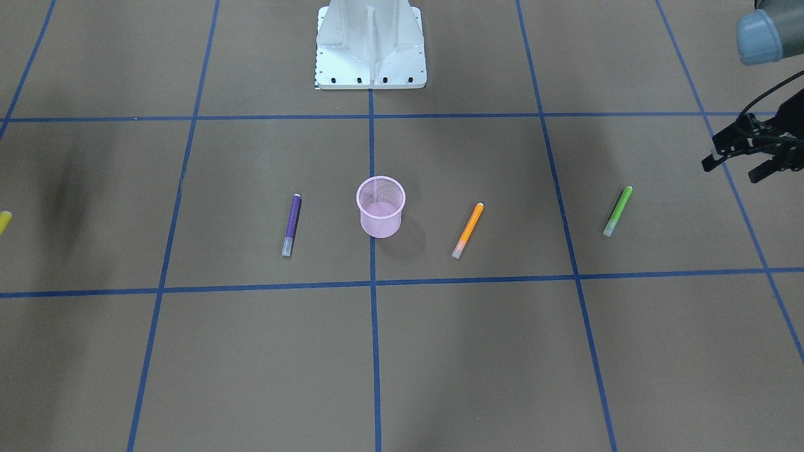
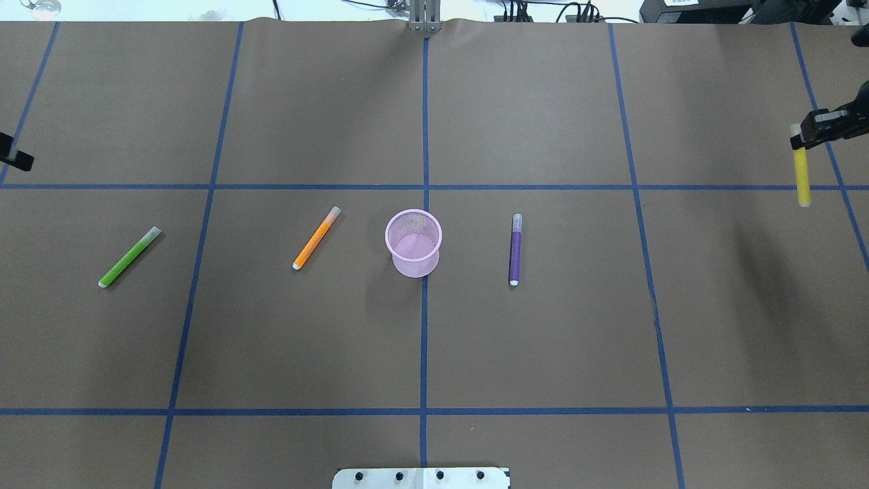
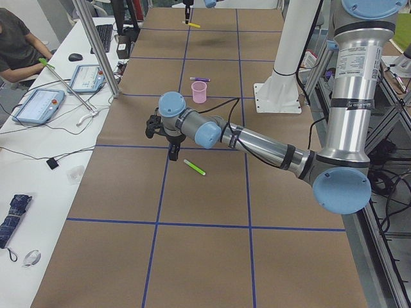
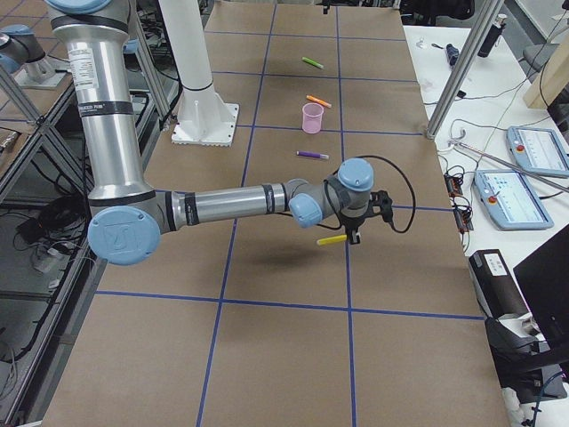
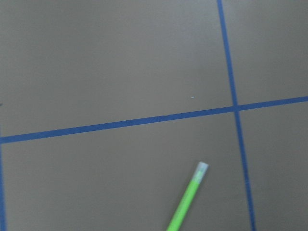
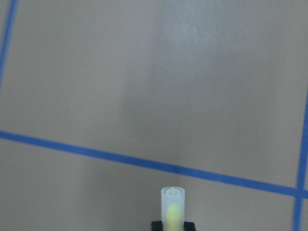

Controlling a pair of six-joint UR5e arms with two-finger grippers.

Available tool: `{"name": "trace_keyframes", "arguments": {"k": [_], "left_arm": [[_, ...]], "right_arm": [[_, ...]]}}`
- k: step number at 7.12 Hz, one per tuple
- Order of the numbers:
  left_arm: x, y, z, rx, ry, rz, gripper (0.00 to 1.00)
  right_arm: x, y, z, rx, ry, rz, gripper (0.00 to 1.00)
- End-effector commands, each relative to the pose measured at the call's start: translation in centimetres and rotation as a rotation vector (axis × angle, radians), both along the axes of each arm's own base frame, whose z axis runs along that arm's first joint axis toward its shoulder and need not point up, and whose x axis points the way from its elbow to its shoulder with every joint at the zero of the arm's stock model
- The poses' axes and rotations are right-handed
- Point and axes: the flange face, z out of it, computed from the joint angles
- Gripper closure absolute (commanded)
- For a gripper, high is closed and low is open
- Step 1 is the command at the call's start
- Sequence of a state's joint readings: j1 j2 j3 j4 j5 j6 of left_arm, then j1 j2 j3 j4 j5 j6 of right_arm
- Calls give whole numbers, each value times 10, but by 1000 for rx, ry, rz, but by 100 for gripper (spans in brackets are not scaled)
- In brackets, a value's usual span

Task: Collect pens into pen holder
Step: 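Carry the yellow marker with the right gripper over the pink cup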

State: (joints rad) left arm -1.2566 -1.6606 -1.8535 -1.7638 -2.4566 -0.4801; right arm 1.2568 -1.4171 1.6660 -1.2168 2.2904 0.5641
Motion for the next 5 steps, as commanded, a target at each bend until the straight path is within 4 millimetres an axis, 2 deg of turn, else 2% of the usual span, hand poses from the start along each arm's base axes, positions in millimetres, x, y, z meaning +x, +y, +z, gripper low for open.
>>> {"name": "trace_keyframes", "arguments": {"k": [1,2,3,4,5], "left_arm": [[94,-11,-47,115,-86,47,2],[124,-1,-44,131,-109,91,7],[124,2,-35,154,-123,121,7],[122,5,-16,146,-144,142,5],[124,2,-2,129,-159,148,5]], "right_arm": [[-55,19,-135,-3,-115,194,100],[-91,38,-200,-42,-221,256,100],[-151,63,-256,-77,-308,332,100],[-216,88,-295,-59,-354,418,100],[-268,119,-309,3,-354,464,100]]}}
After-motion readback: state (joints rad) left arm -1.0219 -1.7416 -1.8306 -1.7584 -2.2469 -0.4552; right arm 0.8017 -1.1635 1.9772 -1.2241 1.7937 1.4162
